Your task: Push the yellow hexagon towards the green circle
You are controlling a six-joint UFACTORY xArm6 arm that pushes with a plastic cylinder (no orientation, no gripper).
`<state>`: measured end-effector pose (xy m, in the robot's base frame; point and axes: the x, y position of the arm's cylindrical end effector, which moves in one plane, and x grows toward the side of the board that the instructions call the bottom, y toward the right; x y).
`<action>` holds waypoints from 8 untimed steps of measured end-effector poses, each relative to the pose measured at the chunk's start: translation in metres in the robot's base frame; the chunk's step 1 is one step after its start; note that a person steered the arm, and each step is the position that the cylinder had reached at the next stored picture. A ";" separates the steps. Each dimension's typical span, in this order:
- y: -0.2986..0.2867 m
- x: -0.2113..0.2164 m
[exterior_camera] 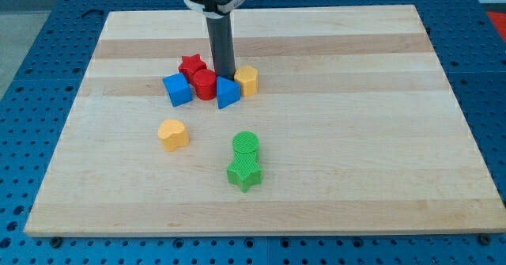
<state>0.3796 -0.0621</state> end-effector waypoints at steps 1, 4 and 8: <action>0.000 0.003; 0.040 -0.027; 0.091 -0.032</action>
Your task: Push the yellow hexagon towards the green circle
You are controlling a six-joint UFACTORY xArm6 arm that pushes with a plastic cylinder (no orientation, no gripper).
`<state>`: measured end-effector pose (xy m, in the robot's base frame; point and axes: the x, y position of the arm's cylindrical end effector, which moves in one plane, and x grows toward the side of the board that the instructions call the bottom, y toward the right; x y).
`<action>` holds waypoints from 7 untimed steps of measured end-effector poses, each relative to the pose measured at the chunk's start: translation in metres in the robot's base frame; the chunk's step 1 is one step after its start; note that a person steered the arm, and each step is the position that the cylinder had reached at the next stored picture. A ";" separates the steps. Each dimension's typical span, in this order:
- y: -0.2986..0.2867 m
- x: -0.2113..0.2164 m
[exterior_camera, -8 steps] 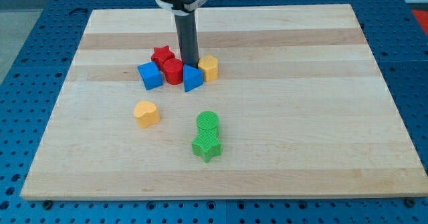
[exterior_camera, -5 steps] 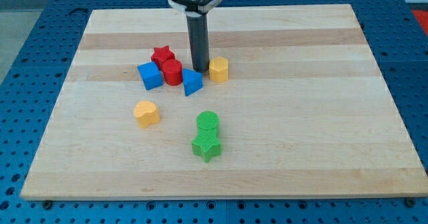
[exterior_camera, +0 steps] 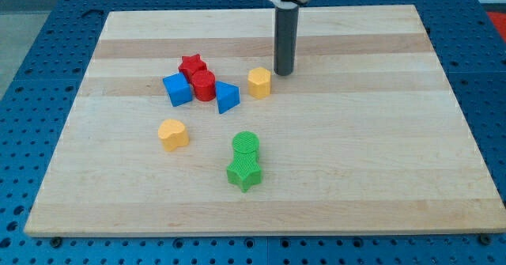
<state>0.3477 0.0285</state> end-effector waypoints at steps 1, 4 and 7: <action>-0.018 -0.010; -0.054 0.005; -0.008 0.027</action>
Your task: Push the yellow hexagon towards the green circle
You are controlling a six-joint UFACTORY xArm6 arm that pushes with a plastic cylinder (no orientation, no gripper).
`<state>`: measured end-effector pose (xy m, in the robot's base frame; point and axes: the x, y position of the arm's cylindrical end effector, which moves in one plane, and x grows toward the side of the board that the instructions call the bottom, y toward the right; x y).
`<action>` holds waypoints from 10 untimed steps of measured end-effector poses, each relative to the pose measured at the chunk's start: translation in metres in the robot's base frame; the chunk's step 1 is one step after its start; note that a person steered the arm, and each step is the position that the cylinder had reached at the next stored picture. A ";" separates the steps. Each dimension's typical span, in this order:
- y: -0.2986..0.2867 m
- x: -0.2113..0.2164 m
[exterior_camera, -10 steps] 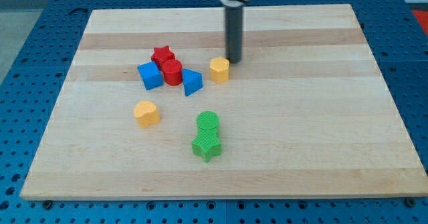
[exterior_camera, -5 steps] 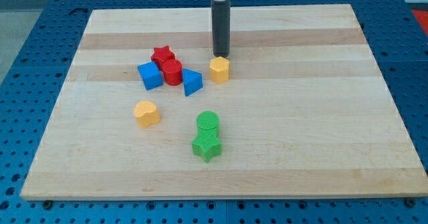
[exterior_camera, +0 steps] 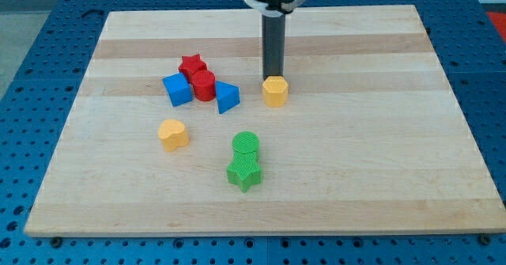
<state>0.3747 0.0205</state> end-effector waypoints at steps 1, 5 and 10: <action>0.010 0.005; -0.006 0.090; -0.040 0.084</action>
<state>0.4587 -0.0194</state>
